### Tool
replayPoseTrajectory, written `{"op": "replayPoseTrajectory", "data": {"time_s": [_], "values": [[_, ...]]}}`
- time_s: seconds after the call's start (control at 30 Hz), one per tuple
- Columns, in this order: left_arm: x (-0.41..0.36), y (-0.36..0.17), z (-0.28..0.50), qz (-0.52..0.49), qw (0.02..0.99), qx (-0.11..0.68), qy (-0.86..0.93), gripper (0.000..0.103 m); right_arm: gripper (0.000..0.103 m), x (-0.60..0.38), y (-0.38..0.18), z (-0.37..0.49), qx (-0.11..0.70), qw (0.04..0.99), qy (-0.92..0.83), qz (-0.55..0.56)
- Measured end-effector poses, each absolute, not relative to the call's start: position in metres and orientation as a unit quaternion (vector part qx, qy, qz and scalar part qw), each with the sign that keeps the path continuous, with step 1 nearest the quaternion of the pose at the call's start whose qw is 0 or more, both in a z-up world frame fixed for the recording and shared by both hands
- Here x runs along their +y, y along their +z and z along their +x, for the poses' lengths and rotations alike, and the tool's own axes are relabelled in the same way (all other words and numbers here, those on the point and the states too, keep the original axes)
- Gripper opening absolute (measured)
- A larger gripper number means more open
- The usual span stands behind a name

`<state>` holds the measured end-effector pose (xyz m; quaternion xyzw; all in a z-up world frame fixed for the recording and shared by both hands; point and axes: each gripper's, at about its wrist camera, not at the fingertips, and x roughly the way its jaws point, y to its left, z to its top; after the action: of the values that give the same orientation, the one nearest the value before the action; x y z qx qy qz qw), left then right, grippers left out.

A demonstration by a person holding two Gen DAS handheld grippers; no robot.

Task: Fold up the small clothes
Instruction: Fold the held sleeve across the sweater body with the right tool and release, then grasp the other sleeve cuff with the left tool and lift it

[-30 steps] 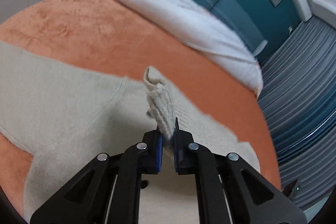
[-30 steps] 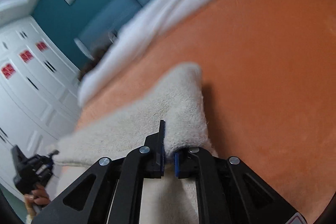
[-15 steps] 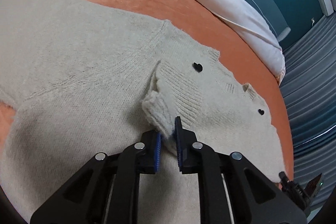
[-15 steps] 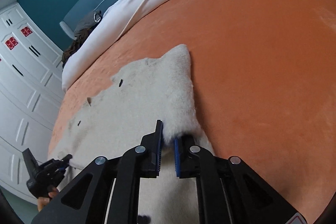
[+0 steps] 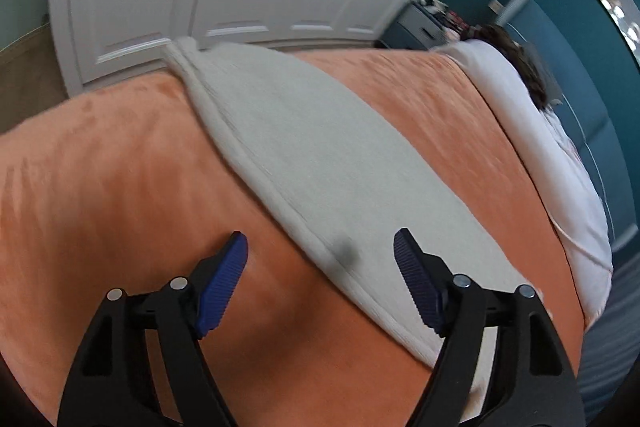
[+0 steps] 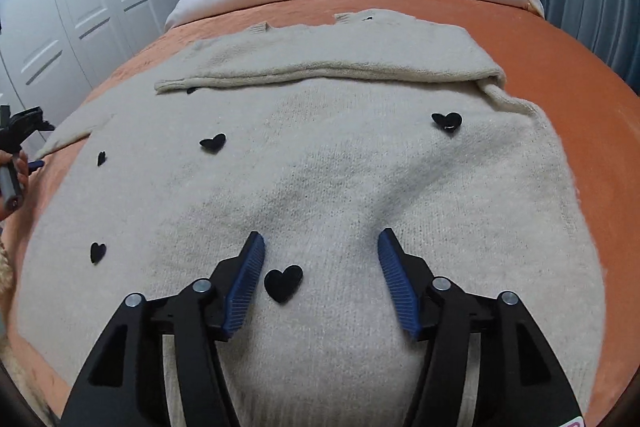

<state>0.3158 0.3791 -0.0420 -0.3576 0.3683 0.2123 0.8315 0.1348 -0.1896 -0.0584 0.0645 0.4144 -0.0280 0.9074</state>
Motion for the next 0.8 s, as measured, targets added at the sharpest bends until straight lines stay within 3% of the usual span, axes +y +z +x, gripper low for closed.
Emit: {"op": "replayPoseTrajectory", "data": {"time_s": [0.1, 0.13, 0.2, 0.23, 0.37, 0.53, 0.63, 0.7, 0.73, 0.77, 0.8], "values": [[0.419, -0.043, 0.325, -0.382, 0.823, 0.351, 0.233, 0.070, 0.065, -0.196, -0.060, 0.132, 0.414, 0.907, -0.018, 0.078], [0.426, -0.042, 0.330, -0.379, 0.822, 0.351, 0.240, 0.062, 0.066, -0.199, -0.061, 0.131, 0.413, 0.907, -0.012, 0.088], [0.428, -0.039, 0.342, -0.368, 0.823, 0.361, 0.239, 0.031, 0.071, -0.195, -0.063, 0.134, 0.413, 0.906, -0.003, 0.093], [0.429, -0.037, 0.346, -0.366, 0.824, 0.366, 0.229, 0.009, 0.072, -0.192, -0.065, 0.137, 0.414, 0.906, -0.001, 0.088], [0.391, 0.021, 0.353, -0.331, 0.876, 0.304, 0.172, 0.010, 0.077, -0.189, -0.066, 0.139, 0.413, 0.907, 0.003, 0.080], [0.245, 0.114, 0.355, -0.234, 0.936, 0.262, -0.005, 0.010, 0.079, -0.191, -0.067, 0.139, 0.410, 0.908, 0.010, 0.088], [0.143, 0.129, 0.342, -0.199, 0.934, 0.273, -0.114, 0.012, 0.080, -0.192, -0.066, 0.138, 0.409, 0.908, 0.014, 0.092], [0.073, 0.113, 0.328, -0.168, 0.923, 0.302, -0.169, 0.017, 0.080, -0.193, -0.065, 0.138, 0.408, 0.908, 0.016, 0.094], [0.048, 0.100, 0.323, -0.159, 0.916, 0.320, -0.183, 0.025, 0.080, -0.194, -0.065, 0.137, 0.407, 0.908, 0.017, 0.096], [0.024, 0.080, 0.317, -0.155, 0.905, 0.347, -0.189, 0.043, 0.080, -0.194, -0.065, 0.137, 0.407, 0.908, 0.019, 0.098], [0.007, 0.058, 0.310, -0.160, 0.893, 0.374, -0.193, 0.049, 0.081, -0.195, -0.064, 0.136, 0.407, 0.908, 0.022, 0.101]]}}
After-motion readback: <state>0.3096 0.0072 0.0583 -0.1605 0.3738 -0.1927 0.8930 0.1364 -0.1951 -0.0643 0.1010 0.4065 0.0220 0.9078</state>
